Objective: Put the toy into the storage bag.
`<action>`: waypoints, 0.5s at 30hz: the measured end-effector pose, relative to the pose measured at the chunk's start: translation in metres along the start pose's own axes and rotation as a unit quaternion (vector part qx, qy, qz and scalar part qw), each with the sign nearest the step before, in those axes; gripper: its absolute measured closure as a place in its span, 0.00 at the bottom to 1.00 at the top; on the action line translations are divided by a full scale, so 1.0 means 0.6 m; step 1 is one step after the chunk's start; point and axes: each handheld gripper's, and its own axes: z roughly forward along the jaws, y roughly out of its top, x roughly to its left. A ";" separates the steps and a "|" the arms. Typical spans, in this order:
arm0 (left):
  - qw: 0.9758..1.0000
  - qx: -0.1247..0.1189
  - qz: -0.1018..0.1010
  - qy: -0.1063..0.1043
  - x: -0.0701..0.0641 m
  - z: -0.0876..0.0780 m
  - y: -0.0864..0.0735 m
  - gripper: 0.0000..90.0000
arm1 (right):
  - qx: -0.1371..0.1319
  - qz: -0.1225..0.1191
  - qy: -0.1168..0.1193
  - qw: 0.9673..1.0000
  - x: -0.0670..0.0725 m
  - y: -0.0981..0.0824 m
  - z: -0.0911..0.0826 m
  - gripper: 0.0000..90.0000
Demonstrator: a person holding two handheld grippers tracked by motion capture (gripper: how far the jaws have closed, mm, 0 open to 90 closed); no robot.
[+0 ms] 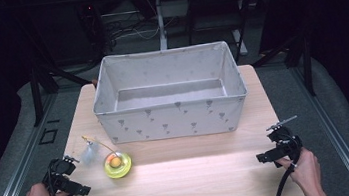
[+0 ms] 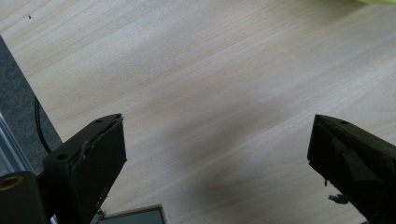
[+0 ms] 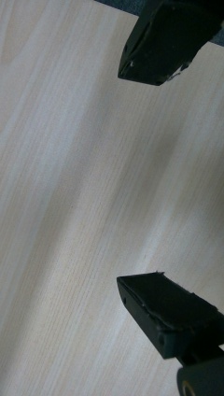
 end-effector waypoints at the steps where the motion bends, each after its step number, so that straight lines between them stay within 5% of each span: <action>1: 1.000 0.000 0.000 0.000 0.000 0.000 0.000 0.05 | 0.000 0.000 0.000 1.000 0.000 0.000 0.000 0.03; 8: 1.000 0.012 0.021 -0.009 -0.011 -0.006 0.003 0.04 | 0.003 -0.008 -0.009 1.000 0.003 0.001 -0.003 0.03; 15: 0.999 -0.003 0.033 -0.019 -0.021 -0.033 0.011 0.02 | 0.004 -0.011 -0.008 1.000 0.007 0.000 -0.004 0.03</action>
